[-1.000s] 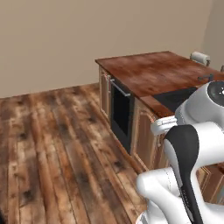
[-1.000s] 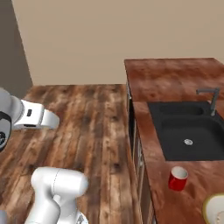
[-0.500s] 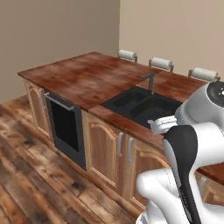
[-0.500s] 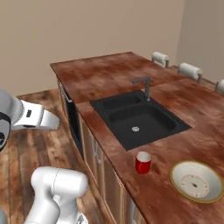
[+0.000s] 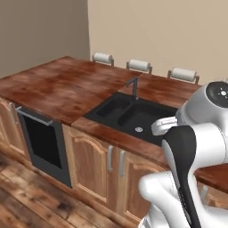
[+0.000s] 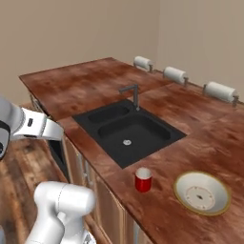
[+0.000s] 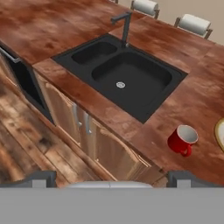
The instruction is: Clear the mugs and bowl far away from the sink.
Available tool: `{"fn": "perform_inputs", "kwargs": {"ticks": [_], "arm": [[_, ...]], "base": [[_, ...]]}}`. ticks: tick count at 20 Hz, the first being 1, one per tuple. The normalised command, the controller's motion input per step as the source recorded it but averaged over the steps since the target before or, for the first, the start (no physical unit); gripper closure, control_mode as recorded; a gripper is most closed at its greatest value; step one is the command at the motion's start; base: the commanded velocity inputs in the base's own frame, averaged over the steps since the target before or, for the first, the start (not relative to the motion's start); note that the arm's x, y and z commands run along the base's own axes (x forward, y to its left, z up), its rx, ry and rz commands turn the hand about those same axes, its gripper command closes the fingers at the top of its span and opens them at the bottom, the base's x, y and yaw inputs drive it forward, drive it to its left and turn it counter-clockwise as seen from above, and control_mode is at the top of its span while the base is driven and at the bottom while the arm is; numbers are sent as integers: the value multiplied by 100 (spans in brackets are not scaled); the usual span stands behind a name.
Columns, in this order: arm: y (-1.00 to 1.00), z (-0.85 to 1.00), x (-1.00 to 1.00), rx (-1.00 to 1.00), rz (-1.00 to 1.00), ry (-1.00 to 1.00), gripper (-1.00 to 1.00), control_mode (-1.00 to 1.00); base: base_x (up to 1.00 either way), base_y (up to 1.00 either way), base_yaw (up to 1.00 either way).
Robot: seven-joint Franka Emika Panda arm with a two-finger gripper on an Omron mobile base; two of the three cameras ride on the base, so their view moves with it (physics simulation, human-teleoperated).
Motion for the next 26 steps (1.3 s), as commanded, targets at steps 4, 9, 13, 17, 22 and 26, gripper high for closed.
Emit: {"fn": "perform_inputs", "kwargs": {"ticks": [4,9,13,17,22,26], "arm": [[0,0,0,0,0,0,-100,100],[0,0,0,0,0,0,-100,100],[0,0,0,0,0,0,-100,100],[0,0,0,0,0,0,-100,100],[0,0,0,0,0,0,-100,100],[0,0,0,0,0,0,-100,100]], "base": [[-14,-51,-45],[-34,-39,-21],[-3,-32,-2],[-4,-45,0],[0,-51,-33],[0,-38,-84]]}}
